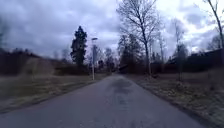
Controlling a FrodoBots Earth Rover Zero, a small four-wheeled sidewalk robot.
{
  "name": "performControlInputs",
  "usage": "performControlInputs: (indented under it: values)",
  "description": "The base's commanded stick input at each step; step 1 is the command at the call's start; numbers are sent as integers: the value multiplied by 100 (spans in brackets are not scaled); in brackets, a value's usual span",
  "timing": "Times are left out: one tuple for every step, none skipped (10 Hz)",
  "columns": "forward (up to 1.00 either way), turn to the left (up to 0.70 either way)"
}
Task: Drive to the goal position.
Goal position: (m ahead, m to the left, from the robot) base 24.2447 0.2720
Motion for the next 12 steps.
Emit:
performControlInputs:
  values:
    - [50, 0]
    - [50, 0]
    - [50, 0]
    - [50, 0]
    - [50, 0]
    - [50, 0]
    - [50, 0]
    - [50, 0]
    - [50, 0]
    - [50, 0]
    - [50, 0]
    - [50, 0]
